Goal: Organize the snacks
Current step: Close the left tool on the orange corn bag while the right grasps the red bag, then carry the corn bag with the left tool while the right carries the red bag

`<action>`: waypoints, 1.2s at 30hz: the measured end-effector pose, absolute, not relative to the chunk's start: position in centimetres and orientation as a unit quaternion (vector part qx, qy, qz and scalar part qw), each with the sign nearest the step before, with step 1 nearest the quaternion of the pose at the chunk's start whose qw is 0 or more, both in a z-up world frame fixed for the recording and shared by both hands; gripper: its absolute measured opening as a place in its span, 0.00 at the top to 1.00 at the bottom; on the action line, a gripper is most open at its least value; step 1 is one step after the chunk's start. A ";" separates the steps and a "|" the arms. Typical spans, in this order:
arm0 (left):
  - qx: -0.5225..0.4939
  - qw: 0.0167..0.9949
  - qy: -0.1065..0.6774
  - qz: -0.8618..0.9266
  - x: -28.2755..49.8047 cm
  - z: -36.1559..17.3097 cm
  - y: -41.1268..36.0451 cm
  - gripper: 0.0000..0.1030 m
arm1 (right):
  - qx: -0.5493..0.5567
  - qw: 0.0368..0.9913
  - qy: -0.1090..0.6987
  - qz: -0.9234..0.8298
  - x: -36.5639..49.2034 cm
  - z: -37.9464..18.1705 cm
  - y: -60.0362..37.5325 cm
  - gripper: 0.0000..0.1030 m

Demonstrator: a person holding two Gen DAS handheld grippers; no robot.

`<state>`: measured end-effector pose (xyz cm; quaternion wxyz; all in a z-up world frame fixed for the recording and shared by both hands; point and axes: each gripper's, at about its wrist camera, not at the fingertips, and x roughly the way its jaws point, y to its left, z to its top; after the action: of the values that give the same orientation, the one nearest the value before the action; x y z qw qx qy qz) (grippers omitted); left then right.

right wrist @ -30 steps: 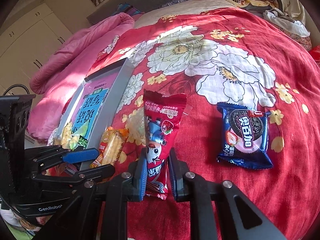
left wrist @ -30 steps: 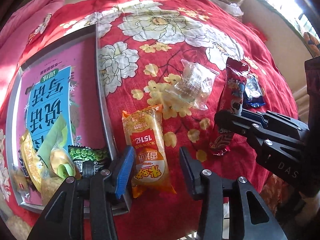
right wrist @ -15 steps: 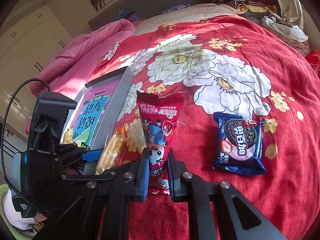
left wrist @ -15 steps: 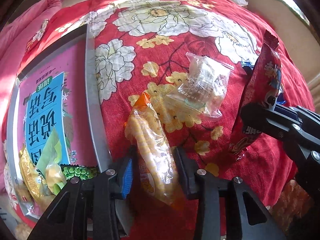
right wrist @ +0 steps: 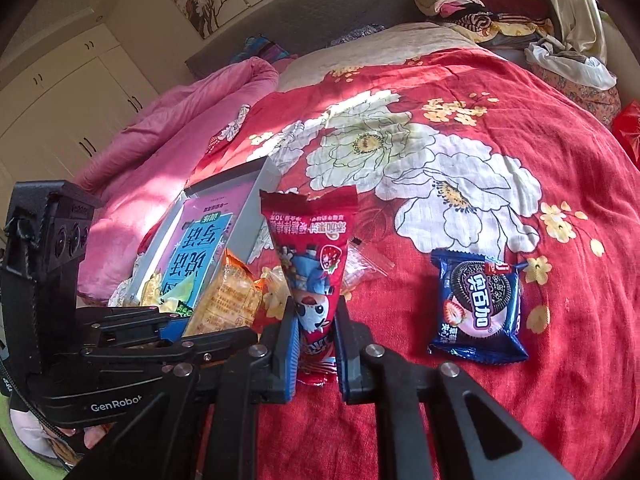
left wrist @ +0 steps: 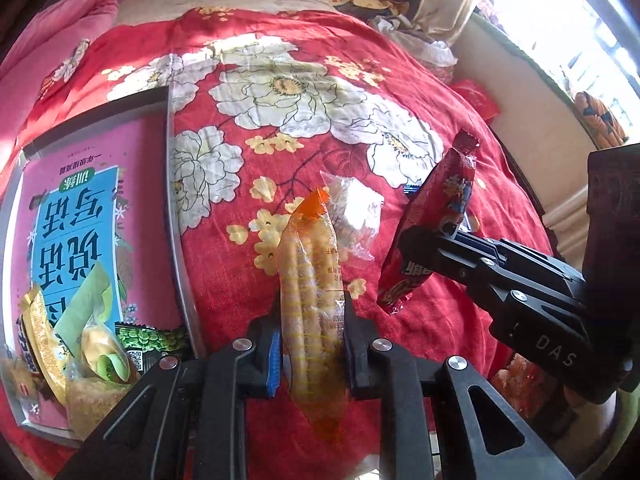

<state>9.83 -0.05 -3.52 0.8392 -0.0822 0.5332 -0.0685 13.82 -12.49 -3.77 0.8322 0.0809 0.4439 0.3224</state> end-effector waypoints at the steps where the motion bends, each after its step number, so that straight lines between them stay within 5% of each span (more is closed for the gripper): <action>1: -0.081 0.842 0.529 -0.068 9.6 -3.2 0.0 0.77 | 0.082 0.832 0.440 0.327 13.7 -3.6 -12.4 0.85; 36: -0.188 0.871 0.447 0.077 0.8 0.8 18.9 0.77 | 0.033 0.803 0.404 0.437 8.3 -0.6 -2.4 0.85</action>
<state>0.84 18.89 0.77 0.8715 -0.1877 0.4465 0.0768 8.30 -2.45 -0.58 0.8029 0.0333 0.4042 0.4369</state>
